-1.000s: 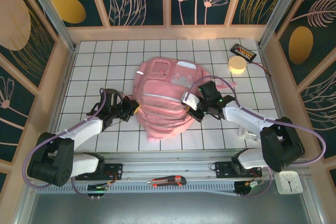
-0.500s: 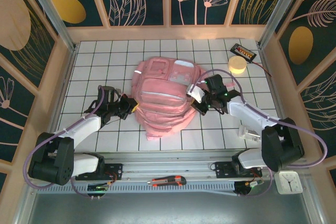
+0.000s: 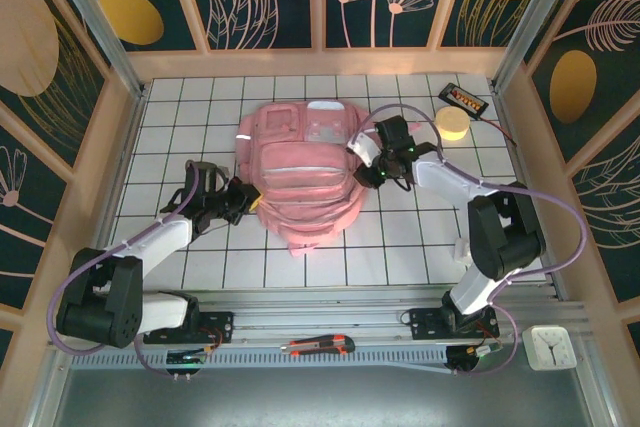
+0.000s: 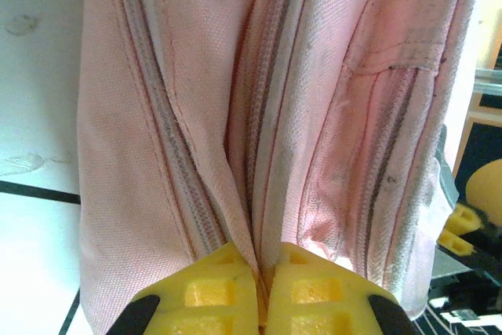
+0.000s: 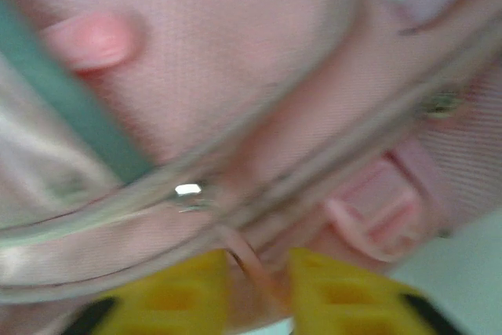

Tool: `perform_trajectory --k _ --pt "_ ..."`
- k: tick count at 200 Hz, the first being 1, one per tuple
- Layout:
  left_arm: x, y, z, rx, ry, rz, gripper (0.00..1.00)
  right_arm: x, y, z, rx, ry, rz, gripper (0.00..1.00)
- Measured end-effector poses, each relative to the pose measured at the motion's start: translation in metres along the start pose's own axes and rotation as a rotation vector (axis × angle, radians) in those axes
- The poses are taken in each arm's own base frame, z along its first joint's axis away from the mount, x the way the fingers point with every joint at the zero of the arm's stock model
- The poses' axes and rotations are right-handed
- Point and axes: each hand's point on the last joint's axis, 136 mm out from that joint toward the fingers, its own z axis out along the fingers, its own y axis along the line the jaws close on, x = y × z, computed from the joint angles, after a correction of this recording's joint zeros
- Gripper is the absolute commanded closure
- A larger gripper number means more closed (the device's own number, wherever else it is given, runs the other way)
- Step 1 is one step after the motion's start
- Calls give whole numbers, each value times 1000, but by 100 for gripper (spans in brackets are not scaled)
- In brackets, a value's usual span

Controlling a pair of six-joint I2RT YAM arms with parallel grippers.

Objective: Pack the student bag

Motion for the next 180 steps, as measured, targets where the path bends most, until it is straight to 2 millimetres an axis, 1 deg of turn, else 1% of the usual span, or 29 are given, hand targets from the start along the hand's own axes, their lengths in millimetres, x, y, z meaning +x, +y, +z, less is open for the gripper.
perform_trajectory --k 6,9,10,11,12,14,16,21,24,27,42,53,68,82,97,105,124,133,147,161,180 --pt "-2 0 -1 0 -5 -4 65 -2 -6 -2 20 -10 17 29" --pt "-2 0 -1 0 -7 1 56 -4 -9 -3 30 -16 26 27" --pt "-3 0 -1 1 -8 -2 56 -4 -11 -4 34 -18 30 27" --pt "-3 0 -1 1 -9 -4 51 -4 -12 -4 36 -20 32 26" --pt "-3 0 -1 1 -9 -4 51 -4 -12 -4 38 -22 34 25" --pt "-4 0 -1 0 -11 -1 46 -5 -14 -5 43 -26 41 24" --pt "-4 -1 -1 -1 -12 -2 38 -6 -16 -6 48 -30 51 23" --pt "-5 -2 -2 -1 -13 -1 23 -7 -19 -9 56 -40 70 22" --pt "-6 -3 -2 -1 -14 2 7 -8 -22 -11 61 -47 83 22" --pt "-7 -5 -3 0 -17 4 2 -9 -23 -13 65 -56 92 21" --pt "-10 -12 -8 -1 -36 28 1 -13 -29 -29 78 -115 165 20" --pt "-13 -16 -13 -2 -61 45 1 -14 -34 -46 90 -177 231 12" --pt "-15 -21 -23 -1 -93 72 1 -11 -43 -78 118 -278 325 11" --pt "-18 -26 -34 1 -134 111 1 -4 -58 -111 172 -384 422 10" --pt "-21 -30 -50 -4 -198 160 1 9 -74 -144 244 -489 509 5" --pt "-25 -32 -59 -9 -244 189 1 19 -81 -159 288 -538 552 1" --pt "-36 -36 -82 -29 -366 248 1 46 -93 -183 390 -614 625 1" --pt "-43 -36 -93 -49 -433 271 1 59 -97 -188 430 -632 652 1" --pt "-56 -32 -108 -94 -535 297 1 82 -103 -188 483 -638 694 1" --pt "-69 -27 -119 -153 -627 329 1 104 -106 -177 516 -621 728 1" --pt "-83 -14 -127 -247 -715 387 1 131 -100 -152 518 -578 761 1"
